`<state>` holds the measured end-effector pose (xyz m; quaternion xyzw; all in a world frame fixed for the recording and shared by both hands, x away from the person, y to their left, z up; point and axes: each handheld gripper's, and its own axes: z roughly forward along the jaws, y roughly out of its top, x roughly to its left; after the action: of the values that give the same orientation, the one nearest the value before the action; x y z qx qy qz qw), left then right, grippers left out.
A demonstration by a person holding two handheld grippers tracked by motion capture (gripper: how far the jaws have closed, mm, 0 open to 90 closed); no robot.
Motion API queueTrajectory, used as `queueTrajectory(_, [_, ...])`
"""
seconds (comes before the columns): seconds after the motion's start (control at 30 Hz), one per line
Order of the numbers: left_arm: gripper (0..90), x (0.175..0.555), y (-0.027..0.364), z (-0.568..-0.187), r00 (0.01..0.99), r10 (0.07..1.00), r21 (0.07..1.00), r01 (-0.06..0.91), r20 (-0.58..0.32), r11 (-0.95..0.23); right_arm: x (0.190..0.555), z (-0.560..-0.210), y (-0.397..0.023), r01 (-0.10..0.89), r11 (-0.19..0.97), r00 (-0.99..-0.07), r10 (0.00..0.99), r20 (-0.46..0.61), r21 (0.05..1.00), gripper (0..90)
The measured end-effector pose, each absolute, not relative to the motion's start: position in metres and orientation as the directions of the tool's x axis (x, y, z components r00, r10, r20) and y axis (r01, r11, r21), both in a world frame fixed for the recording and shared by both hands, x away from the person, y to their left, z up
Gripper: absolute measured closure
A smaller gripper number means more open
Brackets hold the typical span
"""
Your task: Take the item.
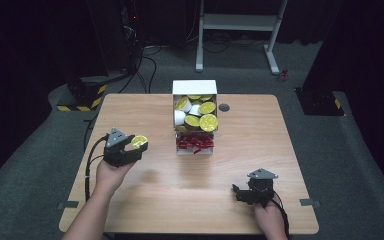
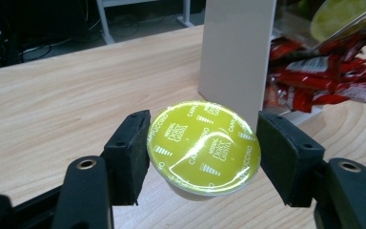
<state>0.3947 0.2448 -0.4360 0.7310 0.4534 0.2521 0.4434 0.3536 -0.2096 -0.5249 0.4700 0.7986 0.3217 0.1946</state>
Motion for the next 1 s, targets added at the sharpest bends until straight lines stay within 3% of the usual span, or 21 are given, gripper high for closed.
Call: queueTrajectory(1.0, [38.5,0.415,0.247,-0.494,0.389,0.921,0.809,0.551,-0.033,-0.204,0.354,-0.525,-0.209,0.627,0.35,-0.481,0.876,-0.007,0.696,9.2])
